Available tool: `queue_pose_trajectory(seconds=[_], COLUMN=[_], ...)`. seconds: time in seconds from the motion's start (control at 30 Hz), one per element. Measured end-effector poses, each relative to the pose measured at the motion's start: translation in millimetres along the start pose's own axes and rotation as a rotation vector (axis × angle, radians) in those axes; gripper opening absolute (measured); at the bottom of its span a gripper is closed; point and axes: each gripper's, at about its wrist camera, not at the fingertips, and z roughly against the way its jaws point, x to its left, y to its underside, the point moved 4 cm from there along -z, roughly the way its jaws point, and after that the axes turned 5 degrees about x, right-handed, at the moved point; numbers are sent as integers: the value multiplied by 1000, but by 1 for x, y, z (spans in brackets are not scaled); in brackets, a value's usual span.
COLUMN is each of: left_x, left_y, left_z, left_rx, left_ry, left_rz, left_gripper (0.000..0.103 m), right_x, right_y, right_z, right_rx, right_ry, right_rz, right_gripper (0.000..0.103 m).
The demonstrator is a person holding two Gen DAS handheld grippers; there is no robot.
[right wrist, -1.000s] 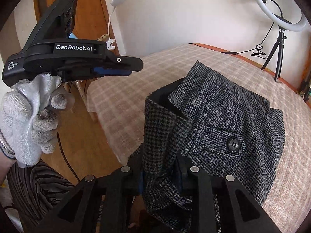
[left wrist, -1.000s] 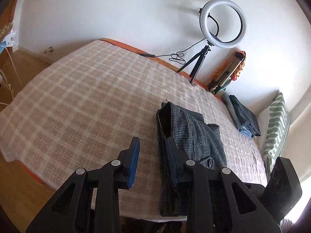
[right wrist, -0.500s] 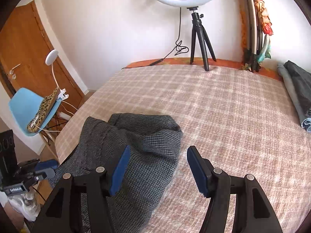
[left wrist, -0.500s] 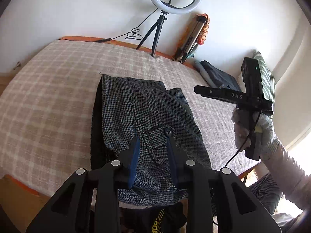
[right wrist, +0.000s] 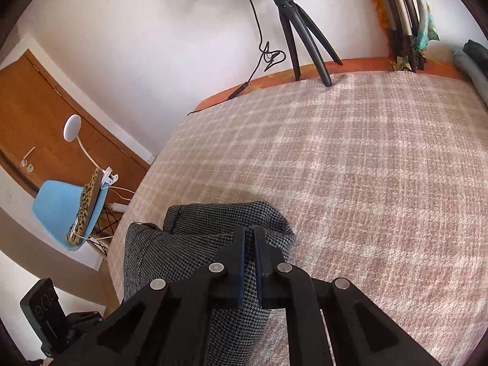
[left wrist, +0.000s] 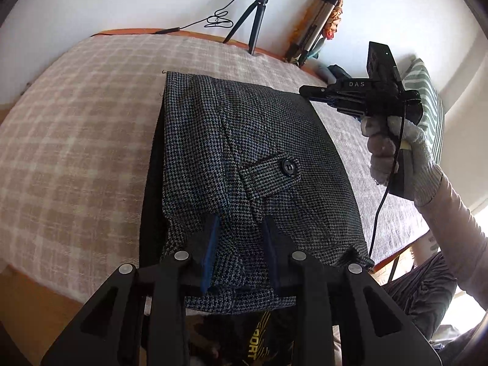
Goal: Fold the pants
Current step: 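Grasp the folded grey shorts' edge with both grippers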
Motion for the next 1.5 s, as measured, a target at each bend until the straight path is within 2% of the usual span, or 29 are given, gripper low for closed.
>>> queue_pose_trajectory(seconds=[0.03, 0.1, 0.2, 0.27, 0.3, 0.33, 0.37, 0.4, 0.47, 0.53, 0.57, 0.6, 0.67, 0.77, 0.93, 1.1, 1.17, 1.23, 1.33, 1.43, 1.5], left_x=[1, 5, 13, 18, 21, 23, 25, 27, 31, 35, 36, 37, 39, 38, 32, 31, 34, 35, 35, 39, 37], left_y=[2, 5, 7, 6, 5, 5, 5, 5, 9, 16, 20, 24, 33, 46, 58, 57, 55, 54, 57, 61, 61], left_z=[0, 4, 16, 26, 31, 35, 41, 45, 50, 52, 51, 51, 51, 47, 30, 13, 10, 9, 8, 3, 4], left_rx=[2, 3, -24, -54, -63, -73, -87, -97, -92, -75, -64, -56, -52, -45, -34, -51, -57, -57, -57, -71, -75], left_ry=[-3, -8, -10, -25, -31, -42, -53, -50, -24, -2, 9, 21, 36, 65, 141, 162, 170, 148, 132, 155, 150], left_rz=[-2, 4, 28, 49, 59, 71, 90, 113, 164, 227, 257, 286, 334, 394, 485, 531, 555, 557, 554, 595, 596], left_gripper=[27, 27, 27, 27, 30, 42, 48, 48, 48, 48, 48, 48, 48, 48, 49, 49, 56, 61, 64, 71, 72], right_x=[-6, -16, -21, -21, -20, -18, -16, -14, -9, -5, -4, -2, 1, 2, 0, 5, 10, 10, 6, 8, 12], right_y=[-1, -1, 0, 4, 6, 9, 14, 18, 25, 32, 36, 40, 46, 55, 59, 58, 57, 56, 53, 55, 56], right_z=[-6, -14, 0, 16, 23, 29, 37, 44, 52, 56, 57, 58, 55, 44, 22, -1, -9, -15, -23, -32, -39], right_rx=[5, 18, 0, -8, -6, -4, -8, -14, -6, 11, 20, 29, 55, 102, 139, 178, 185, 193, 203, 218, 225], right_ry=[48, 78, 16, 28, 21, 12, 7, 9, -20, -50, -67, -85, -115, -163, -222, -243, -245, -266, -298, -304, -309], right_rz=[-1, -13, -34, -10, -4, 0, 7, 15, 33, 33, 33, 37, 43, 43, 26, 32, 41, 17, -20, -21, -25], right_gripper=[0, 0, 3, 5, 11, 17, 36, 43, 45, 52, 61, 65, 65, 71, 71, 72, 72, 72, 73, 74, 76])
